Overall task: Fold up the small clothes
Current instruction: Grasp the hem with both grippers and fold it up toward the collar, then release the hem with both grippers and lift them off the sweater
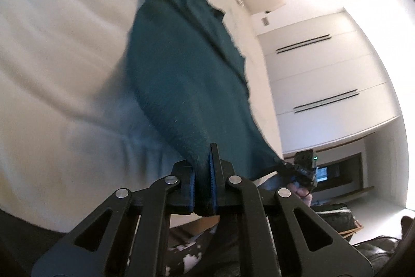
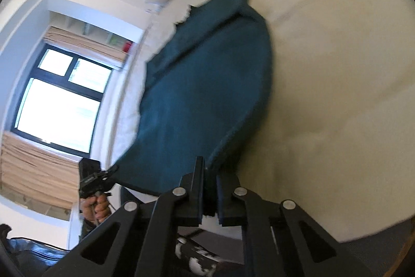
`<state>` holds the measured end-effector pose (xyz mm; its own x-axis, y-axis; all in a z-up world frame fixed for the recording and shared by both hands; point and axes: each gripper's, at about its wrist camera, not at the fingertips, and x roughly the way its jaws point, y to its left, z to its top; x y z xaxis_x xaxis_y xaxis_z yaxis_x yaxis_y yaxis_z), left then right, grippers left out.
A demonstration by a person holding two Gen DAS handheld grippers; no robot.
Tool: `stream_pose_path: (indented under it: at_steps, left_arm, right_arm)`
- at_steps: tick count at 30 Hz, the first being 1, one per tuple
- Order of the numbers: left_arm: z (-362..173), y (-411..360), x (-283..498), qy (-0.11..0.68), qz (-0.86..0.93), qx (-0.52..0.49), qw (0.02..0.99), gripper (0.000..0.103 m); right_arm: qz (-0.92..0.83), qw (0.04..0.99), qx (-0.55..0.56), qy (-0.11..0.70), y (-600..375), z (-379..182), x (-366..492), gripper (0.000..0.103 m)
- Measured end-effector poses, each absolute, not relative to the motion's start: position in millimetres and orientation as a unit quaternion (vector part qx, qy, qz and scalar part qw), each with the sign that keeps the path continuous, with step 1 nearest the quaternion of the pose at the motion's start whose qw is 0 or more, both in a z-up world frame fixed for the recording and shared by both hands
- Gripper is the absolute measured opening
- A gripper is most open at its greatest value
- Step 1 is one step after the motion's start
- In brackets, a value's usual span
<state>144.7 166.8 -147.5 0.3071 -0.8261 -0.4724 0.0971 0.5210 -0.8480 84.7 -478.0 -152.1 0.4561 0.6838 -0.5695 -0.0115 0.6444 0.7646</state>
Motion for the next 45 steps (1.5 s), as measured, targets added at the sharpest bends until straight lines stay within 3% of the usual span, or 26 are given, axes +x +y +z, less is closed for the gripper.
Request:
stream_pose_path:
  at_steps: [13,27,45]
  left_arm:
    - [-122,175,215,0.439,-0.328,-0.441,0.711,0.007]
    - [-109,169,375,0.421,-0.296,-0.471,0.717,0.007]
    - [-177,144,557,0.456,-0.227,-0.469,0.721,0.007]
  right_arm:
    - [0.230,0.783,0.409,0.409,-483,-133,166,0.009]
    - [0.156,0.802,0.435,0.379,-502,-131,304,0.009]
    - [0.075,0.793,0.433,0.422,-511,-182,428,0.010]
